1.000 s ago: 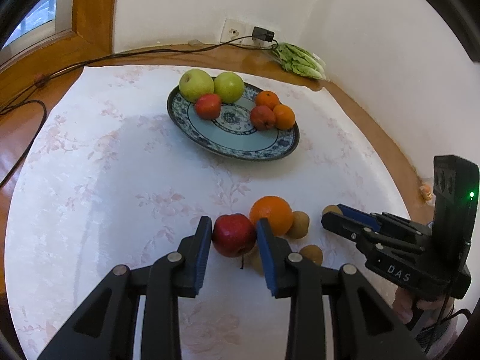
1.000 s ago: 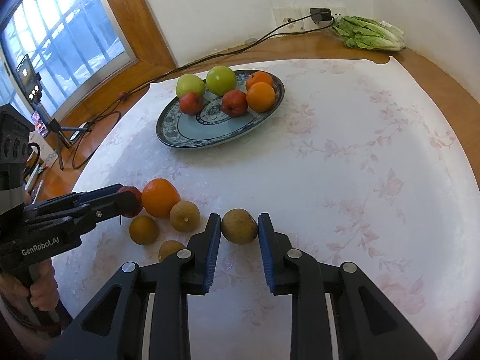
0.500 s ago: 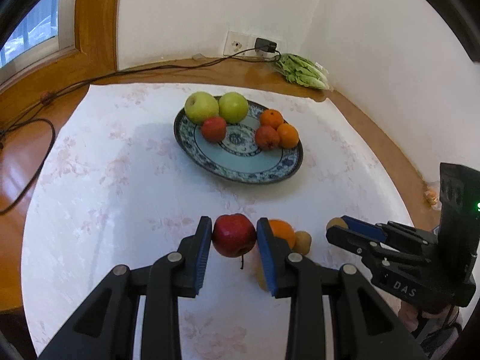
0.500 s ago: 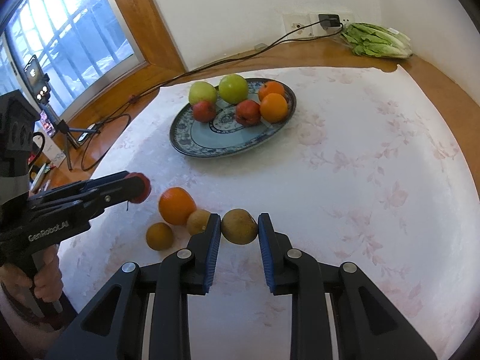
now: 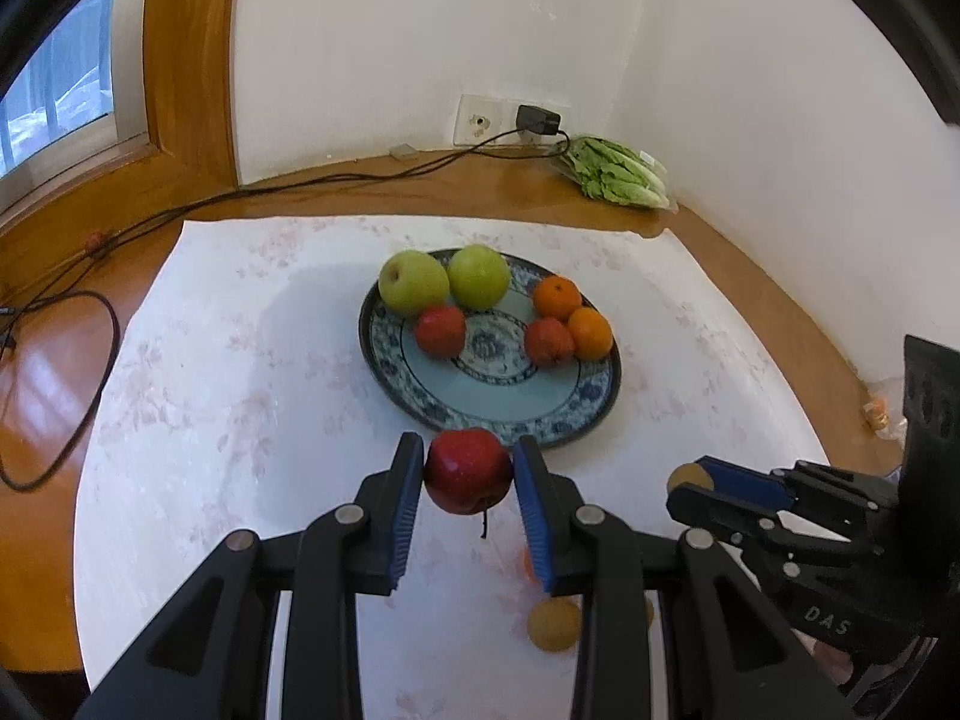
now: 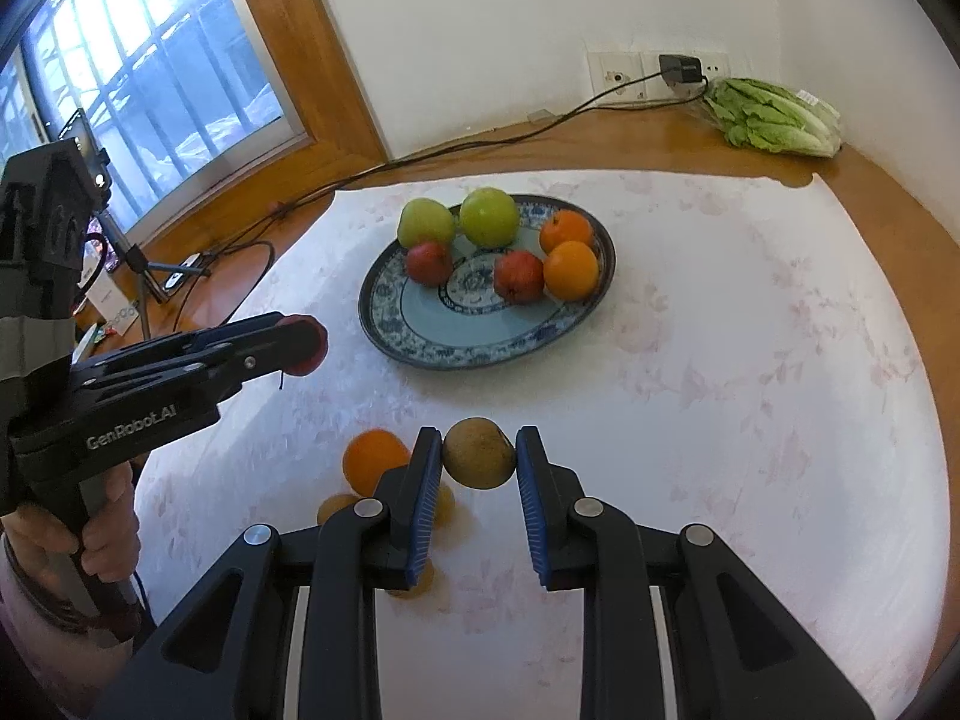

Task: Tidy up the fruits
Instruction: 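Carry the brown fruit in the right tool to the plate while the left tool carries the apple, then open the right tool over the plate while the left tool releases the red apple there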

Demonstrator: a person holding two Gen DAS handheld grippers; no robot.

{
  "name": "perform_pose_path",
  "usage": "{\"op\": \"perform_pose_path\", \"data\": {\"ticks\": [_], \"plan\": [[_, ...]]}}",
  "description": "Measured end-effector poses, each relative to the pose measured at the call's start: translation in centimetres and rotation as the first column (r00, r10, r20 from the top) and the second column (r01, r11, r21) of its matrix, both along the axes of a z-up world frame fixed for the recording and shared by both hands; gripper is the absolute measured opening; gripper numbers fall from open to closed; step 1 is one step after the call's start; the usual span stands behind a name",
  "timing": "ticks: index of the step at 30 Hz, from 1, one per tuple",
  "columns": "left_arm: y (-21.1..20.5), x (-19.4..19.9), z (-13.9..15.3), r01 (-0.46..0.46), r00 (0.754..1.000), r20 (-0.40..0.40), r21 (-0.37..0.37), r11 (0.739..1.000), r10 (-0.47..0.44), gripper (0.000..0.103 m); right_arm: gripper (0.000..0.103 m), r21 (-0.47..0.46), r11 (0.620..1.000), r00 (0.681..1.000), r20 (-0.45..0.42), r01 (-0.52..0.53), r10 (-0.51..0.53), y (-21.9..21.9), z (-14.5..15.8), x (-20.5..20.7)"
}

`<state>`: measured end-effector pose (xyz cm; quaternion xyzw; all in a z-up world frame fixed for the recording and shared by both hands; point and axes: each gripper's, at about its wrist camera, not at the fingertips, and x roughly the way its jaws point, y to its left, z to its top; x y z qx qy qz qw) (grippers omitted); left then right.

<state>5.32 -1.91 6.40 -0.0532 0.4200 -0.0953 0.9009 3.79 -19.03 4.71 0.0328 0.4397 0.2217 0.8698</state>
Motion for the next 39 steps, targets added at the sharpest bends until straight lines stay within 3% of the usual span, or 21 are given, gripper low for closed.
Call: {"op": "perform_pose_path", "data": {"ticks": [13,23,39], "plan": [[0.6,4.1,-0.7,-0.04,0.999,-0.012,0.029,0.999,0.04,0.032,0.027,-0.035,0.999,1.0,0.025,-0.007,0.008,0.9,1.1,3.4],[0.5,5.9,-2.5,-0.048,0.998,-0.027,0.019,0.999,0.048,0.032,0.027,0.005,1.0,1.0,0.014,-0.005,0.005,2.0,-0.6,5.5],[0.7,7.0,-3.7,-0.042,0.999,-0.031,0.007,0.999,0.042,0.032,0.027,-0.023,0.999,0.999,0.025,-0.025,0.025,3.6,-2.4,7.1]]}}
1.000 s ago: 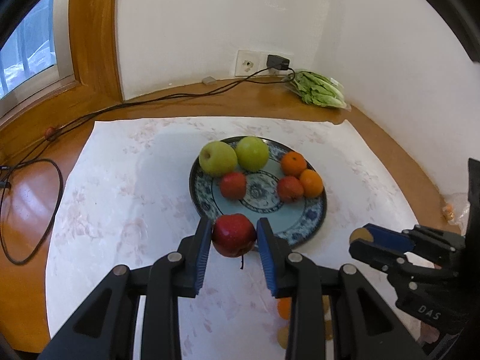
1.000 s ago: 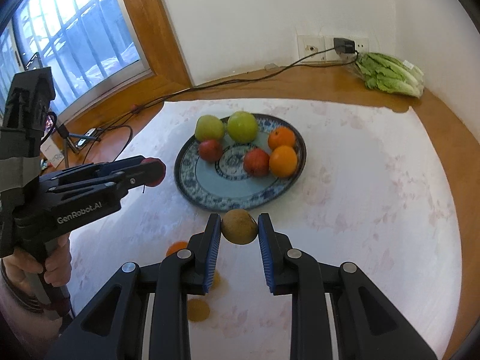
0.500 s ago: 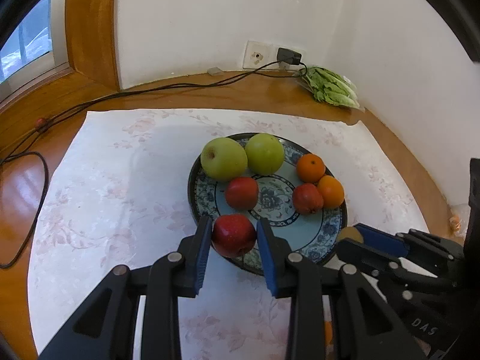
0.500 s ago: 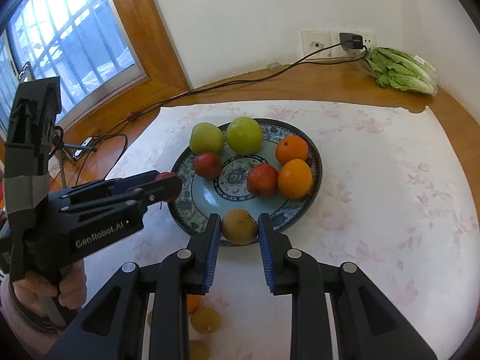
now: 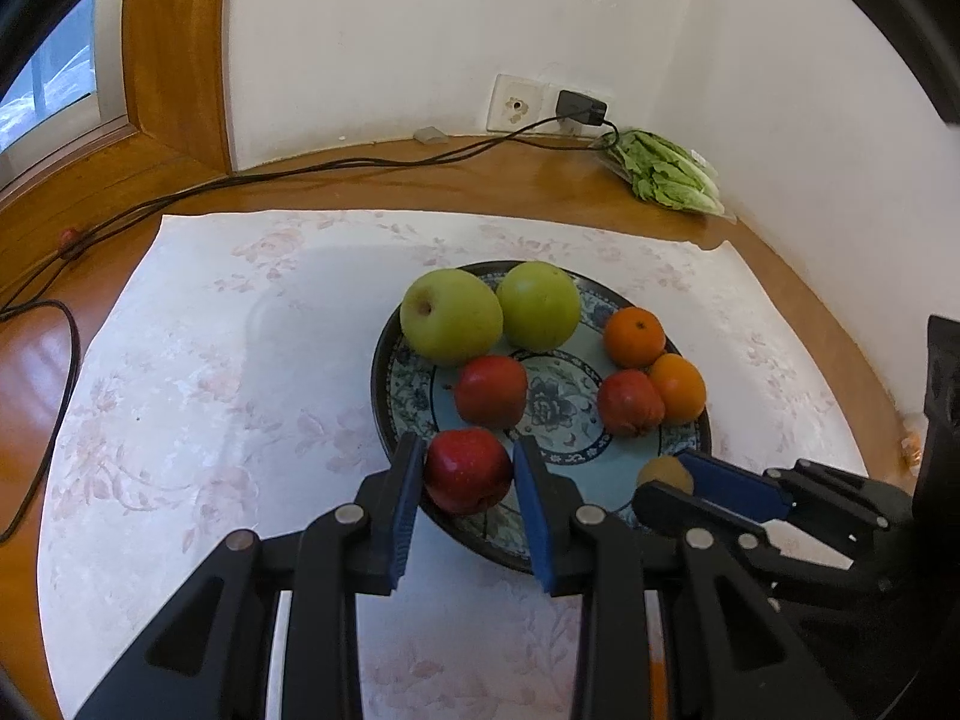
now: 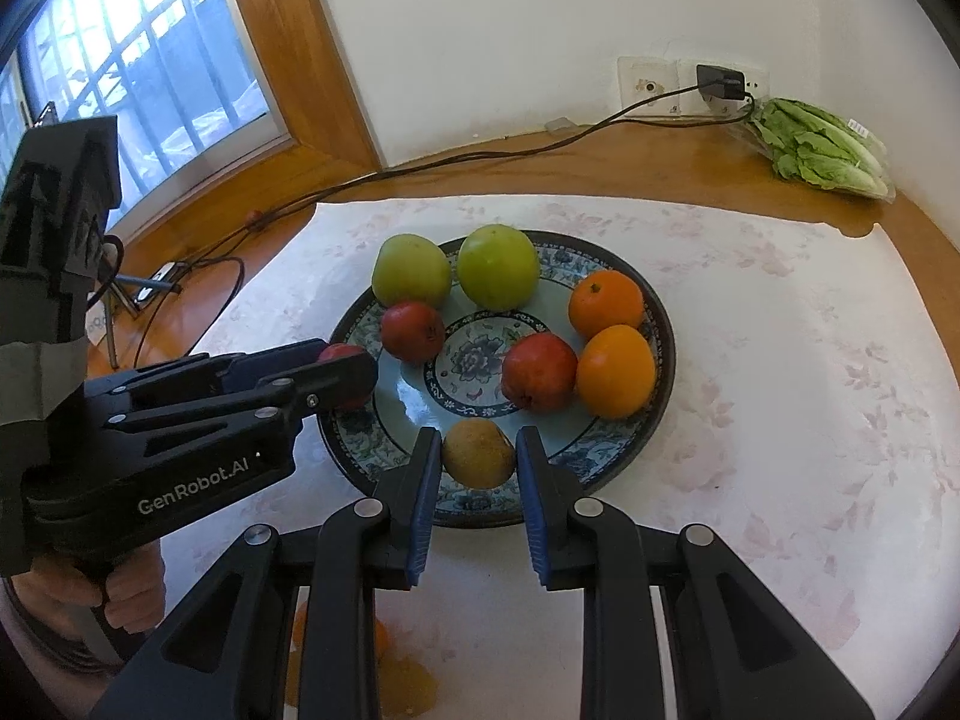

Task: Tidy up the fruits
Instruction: 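Open the right tool over the plate while the left tool releases the red apple there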

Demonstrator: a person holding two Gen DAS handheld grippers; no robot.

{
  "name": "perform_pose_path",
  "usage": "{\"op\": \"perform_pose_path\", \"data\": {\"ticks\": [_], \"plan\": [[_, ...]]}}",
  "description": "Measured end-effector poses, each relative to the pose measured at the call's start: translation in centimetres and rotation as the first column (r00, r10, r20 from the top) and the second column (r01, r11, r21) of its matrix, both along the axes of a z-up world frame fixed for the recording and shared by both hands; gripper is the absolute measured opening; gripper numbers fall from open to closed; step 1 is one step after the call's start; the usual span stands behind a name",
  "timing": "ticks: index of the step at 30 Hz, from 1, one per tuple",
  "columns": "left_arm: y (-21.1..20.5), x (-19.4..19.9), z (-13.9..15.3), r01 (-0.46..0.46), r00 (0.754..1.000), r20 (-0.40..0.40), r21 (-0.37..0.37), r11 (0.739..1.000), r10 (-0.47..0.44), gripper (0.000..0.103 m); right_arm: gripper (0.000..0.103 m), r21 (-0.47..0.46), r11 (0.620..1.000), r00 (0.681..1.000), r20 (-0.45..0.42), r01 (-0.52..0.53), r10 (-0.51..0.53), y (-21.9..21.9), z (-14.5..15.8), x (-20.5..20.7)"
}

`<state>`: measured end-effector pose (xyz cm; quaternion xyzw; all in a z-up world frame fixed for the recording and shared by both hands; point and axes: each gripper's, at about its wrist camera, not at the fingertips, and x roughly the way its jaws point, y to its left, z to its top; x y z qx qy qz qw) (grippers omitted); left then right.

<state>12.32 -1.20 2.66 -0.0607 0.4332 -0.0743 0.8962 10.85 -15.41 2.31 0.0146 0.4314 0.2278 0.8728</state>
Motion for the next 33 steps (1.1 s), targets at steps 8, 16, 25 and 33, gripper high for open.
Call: {"op": "perform_pose_path", "data": {"ticks": [8,16,25,33], "plan": [[0.1,0.1,-0.1,0.004,1.0,0.003,-0.005,1.0,-0.004,0.032,0.027,-0.01,1.0,1.0,-0.009,-0.002,0.002,0.4,-0.7,0.1],[0.1,0.1,-0.1,0.003,1.0,0.002,-0.005,1.0,-0.003,0.032,0.027,-0.008,1.0,1.0,-0.013,-0.008,0.008,0.4,-0.9,0.1],[0.1,0.1,-0.1,0.002,1.0,0.001,-0.006,1.0,-0.002,0.032,0.033,-0.001,1.0,1.0,-0.015,-0.007,0.007,0.6,-0.7,-0.2],[0.0,0.1,-0.1,0.002,1.0,0.001,-0.005,1.0,-0.002,0.032,0.041,0.008,1.0,1.0,-0.005,0.009,-0.009,-0.1,0.2,-1.4]]}}
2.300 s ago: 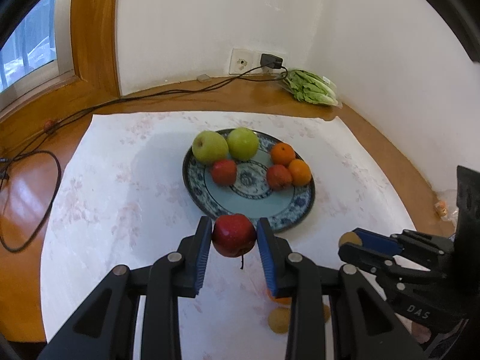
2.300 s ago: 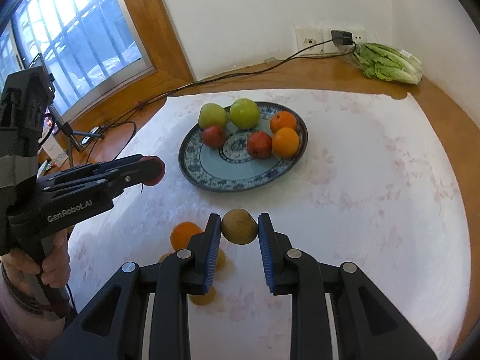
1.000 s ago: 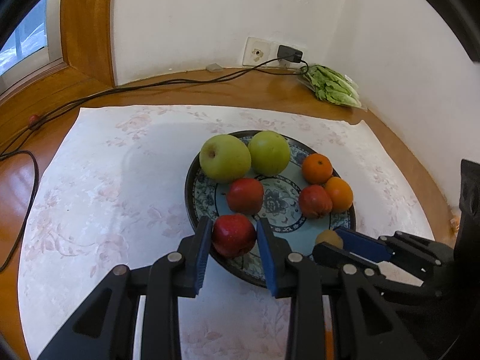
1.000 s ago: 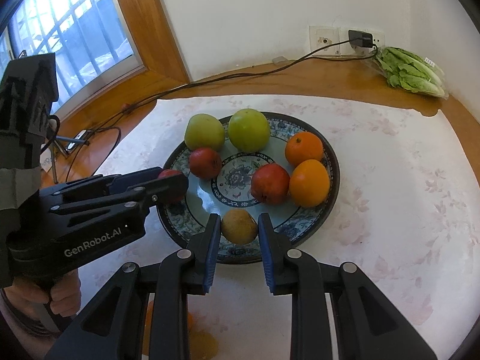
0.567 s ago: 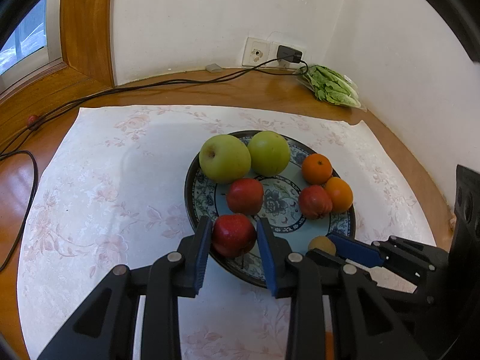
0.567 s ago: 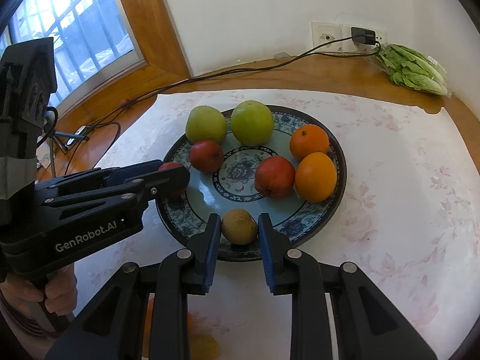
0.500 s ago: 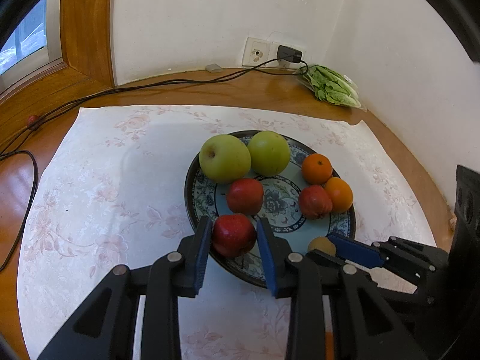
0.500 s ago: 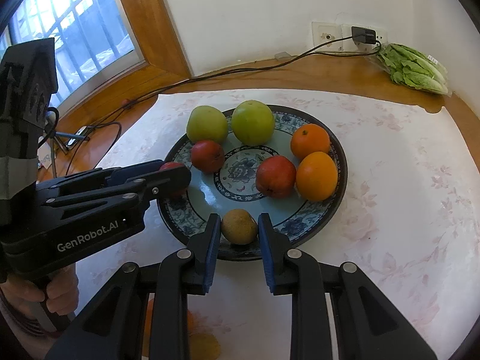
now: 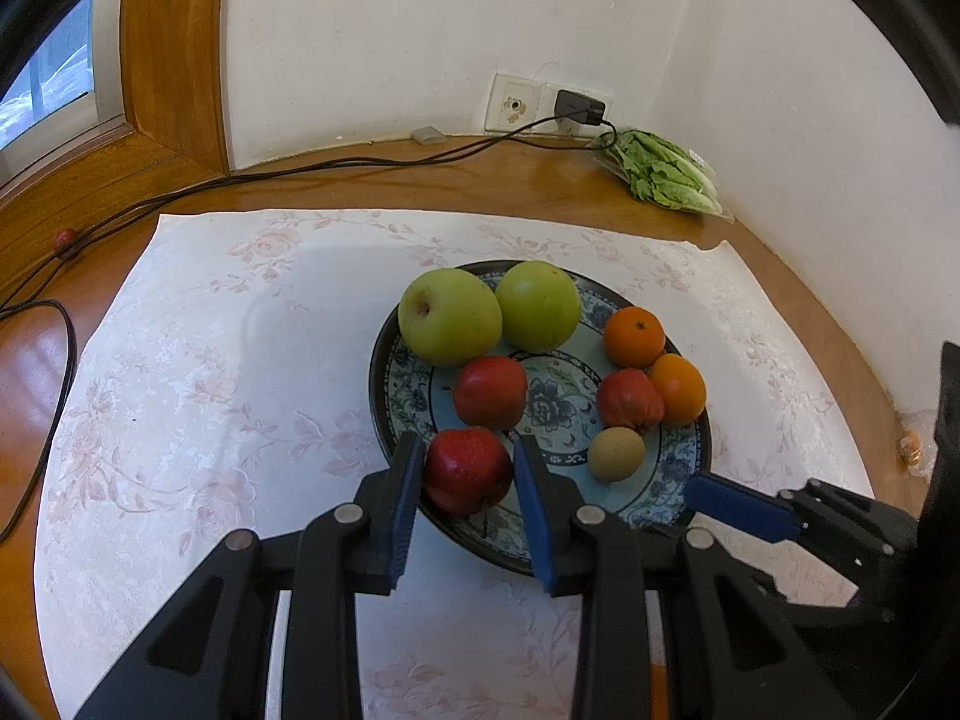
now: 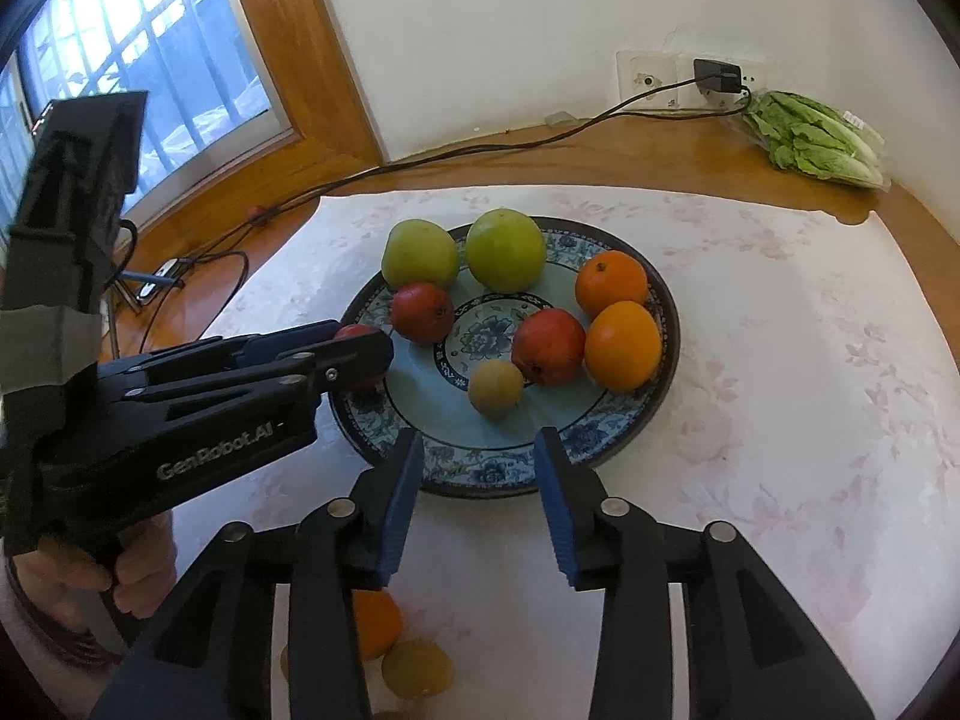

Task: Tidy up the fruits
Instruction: 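Open the right tool over the plate while the left tool releases the red apple there, then move the left tool to an orange while the right tool moves to another small brown fruit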

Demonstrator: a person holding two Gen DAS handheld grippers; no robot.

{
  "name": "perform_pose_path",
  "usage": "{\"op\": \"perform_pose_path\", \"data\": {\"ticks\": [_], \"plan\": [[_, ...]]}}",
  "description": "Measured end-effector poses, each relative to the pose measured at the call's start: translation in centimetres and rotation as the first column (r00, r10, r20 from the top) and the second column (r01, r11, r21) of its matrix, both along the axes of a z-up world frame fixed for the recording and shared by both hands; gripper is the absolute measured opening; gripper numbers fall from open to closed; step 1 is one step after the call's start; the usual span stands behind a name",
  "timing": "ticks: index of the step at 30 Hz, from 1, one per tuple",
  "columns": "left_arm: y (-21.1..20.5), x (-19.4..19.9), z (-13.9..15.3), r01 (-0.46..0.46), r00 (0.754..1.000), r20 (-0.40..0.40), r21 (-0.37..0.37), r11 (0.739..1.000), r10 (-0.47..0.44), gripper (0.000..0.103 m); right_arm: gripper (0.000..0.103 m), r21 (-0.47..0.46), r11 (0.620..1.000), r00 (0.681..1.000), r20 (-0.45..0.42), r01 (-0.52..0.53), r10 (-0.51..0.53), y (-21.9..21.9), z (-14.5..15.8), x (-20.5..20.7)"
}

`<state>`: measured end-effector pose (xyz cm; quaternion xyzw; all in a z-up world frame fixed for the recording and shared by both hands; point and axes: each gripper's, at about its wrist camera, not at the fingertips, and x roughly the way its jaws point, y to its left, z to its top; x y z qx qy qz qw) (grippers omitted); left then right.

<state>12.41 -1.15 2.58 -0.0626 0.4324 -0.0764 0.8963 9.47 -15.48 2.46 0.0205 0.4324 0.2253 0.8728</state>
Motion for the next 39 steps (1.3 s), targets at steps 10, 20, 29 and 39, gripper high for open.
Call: {"op": "perform_pose_path", "data": {"ticks": [10,20,29,39], "plan": [[-0.3,-0.3,0.2,0.008,1.0,0.0,0.0,1.0,-0.008,0.049,0.042,0.019,0.999,1.0,0.006,0.029,-0.029,-1.5,0.9,-1.6],[-0.7,-3.0,1.7,0.007,1.0,-0.001,0.022,1.0,-0.007,0.057,0.042,0.036,0.998,0.999,-0.015,0.047,-0.047,-2.6,0.9,-3.1],[-1.4,-6.3,1.9,0.03,0.999,-0.04,-0.002,1.0,-0.03,0.06,0.042,0.041,0.998,0.999,-0.025,0.041,-0.04,-3.1,1.0,-4.8],[-1.7,-8.5,1.8,0.036,0.998,-0.06,-0.025,0.999,-0.037,0.06,0.043,0.032,0.998,0.997,-0.043,0.061,-0.06,-4.0,0.8,-6.3]]}}
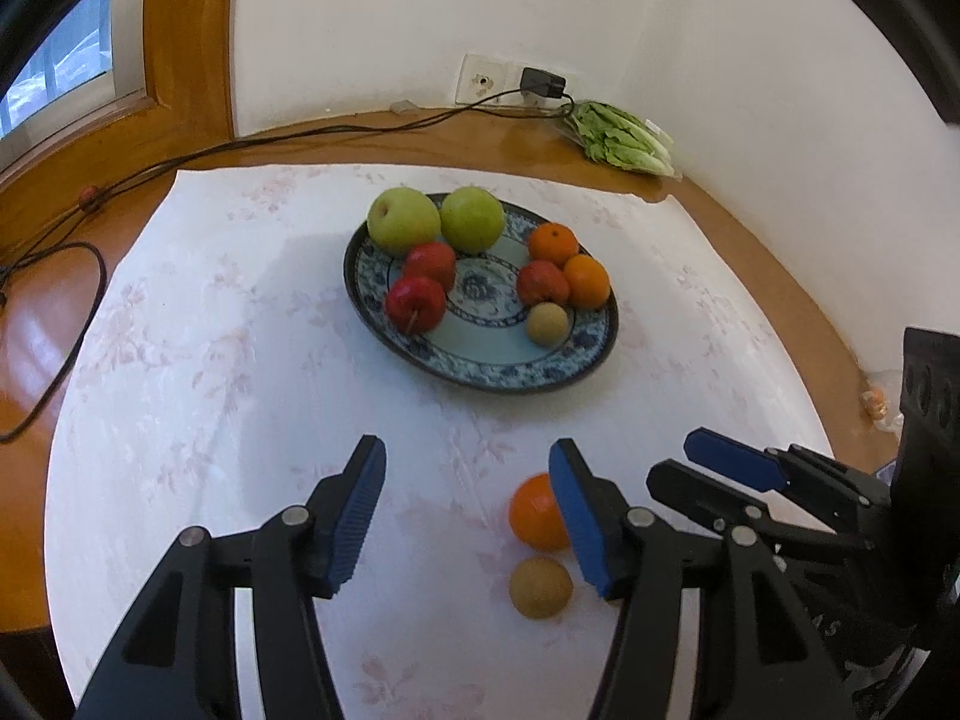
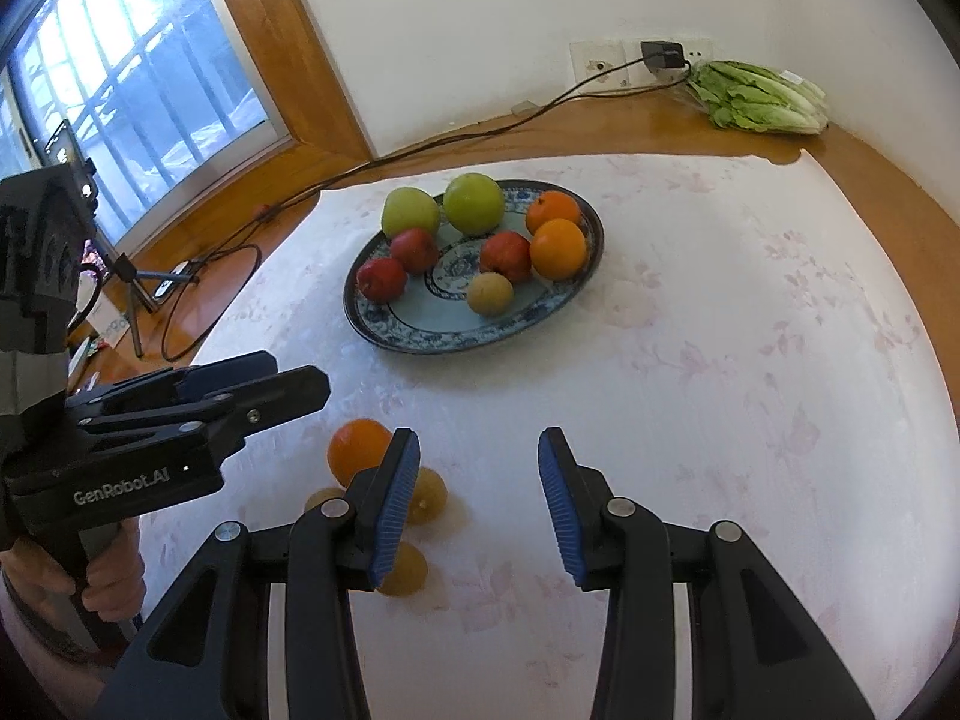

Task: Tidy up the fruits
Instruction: 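Move the left tool to an orange while the right tool moves to another small brown fruit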

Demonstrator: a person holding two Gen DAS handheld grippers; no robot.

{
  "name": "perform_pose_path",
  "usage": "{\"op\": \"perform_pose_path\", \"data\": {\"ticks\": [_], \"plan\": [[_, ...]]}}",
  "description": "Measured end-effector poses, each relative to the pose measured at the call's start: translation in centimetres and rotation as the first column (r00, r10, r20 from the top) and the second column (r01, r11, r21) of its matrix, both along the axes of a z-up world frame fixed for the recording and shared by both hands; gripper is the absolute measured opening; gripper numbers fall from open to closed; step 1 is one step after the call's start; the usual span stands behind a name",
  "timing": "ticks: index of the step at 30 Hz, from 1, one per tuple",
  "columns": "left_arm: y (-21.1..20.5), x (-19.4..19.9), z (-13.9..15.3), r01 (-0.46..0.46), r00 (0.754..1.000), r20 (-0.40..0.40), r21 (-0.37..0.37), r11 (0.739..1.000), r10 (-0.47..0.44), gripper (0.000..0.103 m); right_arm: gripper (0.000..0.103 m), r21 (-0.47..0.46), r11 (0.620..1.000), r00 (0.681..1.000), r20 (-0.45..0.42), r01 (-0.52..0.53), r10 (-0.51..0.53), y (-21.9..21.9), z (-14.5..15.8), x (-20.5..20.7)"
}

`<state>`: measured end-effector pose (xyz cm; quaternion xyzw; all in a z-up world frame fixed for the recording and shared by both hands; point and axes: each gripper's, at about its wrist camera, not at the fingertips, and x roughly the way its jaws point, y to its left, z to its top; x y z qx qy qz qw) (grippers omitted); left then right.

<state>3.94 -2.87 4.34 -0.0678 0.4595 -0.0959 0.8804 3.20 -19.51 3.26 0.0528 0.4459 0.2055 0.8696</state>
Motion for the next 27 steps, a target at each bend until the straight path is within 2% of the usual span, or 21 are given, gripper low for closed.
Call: {"op": "perform_pose_path", "data": {"ticks": [21,27], "plan": [[-1.8,-0.8,-1.5,0.043,0.998,-0.039,-0.007,0.999,-0.044,0.06,0.043,0.007,1.0,0.999,-0.039,0.022,-0.022,-1.0,-0.9,-0.6],[-2.1,-0.8,-1.8,0.057,0.998,-0.032,-0.03,0.998,-0.058,0.058,0.043,0.006,1.0,0.999,-0.04,0.025,-0.025,-1.1,-1.0,-0.5]]}}
